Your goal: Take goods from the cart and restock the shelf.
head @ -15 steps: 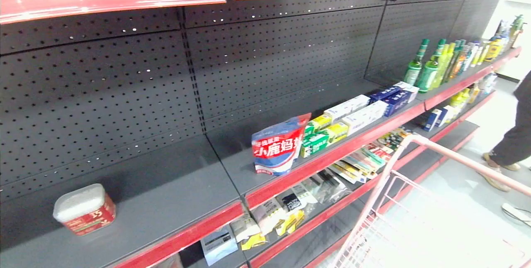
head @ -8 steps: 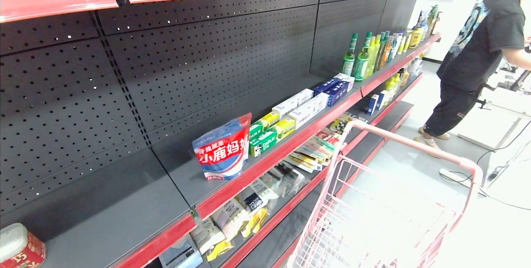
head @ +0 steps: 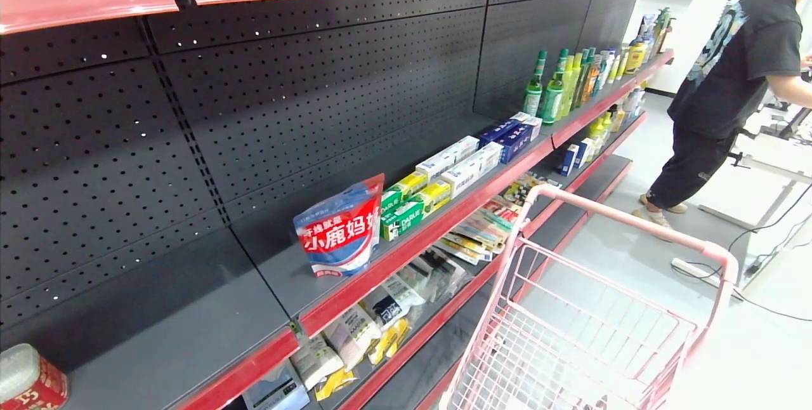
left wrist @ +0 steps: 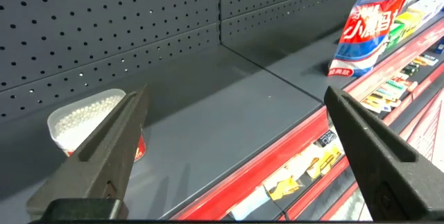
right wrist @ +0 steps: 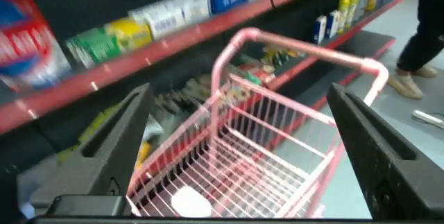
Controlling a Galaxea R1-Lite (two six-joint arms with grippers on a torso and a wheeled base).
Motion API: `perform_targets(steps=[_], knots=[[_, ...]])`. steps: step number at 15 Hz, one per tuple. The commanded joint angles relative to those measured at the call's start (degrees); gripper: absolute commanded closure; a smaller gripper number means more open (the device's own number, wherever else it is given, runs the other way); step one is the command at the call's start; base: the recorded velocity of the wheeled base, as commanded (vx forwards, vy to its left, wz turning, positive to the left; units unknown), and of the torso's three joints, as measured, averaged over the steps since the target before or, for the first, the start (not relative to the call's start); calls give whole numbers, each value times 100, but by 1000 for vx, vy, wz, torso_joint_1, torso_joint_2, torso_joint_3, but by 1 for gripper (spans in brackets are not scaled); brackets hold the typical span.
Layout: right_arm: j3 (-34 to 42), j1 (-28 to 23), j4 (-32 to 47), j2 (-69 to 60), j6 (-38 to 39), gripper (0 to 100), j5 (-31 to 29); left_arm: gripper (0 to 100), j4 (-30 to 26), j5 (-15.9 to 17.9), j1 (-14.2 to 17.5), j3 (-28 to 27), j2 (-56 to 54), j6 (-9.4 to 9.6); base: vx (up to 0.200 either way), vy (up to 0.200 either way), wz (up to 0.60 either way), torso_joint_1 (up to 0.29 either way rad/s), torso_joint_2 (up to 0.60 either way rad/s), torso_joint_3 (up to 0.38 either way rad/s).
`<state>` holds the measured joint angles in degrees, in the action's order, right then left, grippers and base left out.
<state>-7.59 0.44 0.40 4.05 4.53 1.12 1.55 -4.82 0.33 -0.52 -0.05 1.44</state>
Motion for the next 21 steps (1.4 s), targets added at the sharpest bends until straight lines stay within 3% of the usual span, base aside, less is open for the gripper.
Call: perform_targets(steps=[1,4,7,9,11,15,17,21], knots=[[-2361,-9,250,3058,645,0,20,0,3,-2,2,0,5,-3,0,0,0,0,0,0],[-2308,-395,30,5115,487,0,72,0,3,7,-7,0,5,41,0,0,0,0,0,0],[-1860,-26,-40,5871,144,0,354,0,3,-2,2,0,5,146,0,0,0,0,0,0],[-1526,396,-67,6293,-128,0,925,0,3,-2,2,0,5,181,0,0,0,0,0,0],[-1552,501,-93,6837,-506,0,1435,0,3,-2,2,0,5,190,0,0,0,0,0,0],[-1473,510,-603,7971,-1508,0,1786,0,3,7,-7,0,5,199,0,0,-450,4,3,2],[-1543,633,-673,8376,-1710,0,2041,0,3,7,2,0,5,199,0,0,-600,2,7,2],[-1570,923,-1244,9017,-1719,0,2050,0,3,7,2,0,5,199,0,0,0,0,0,0]])
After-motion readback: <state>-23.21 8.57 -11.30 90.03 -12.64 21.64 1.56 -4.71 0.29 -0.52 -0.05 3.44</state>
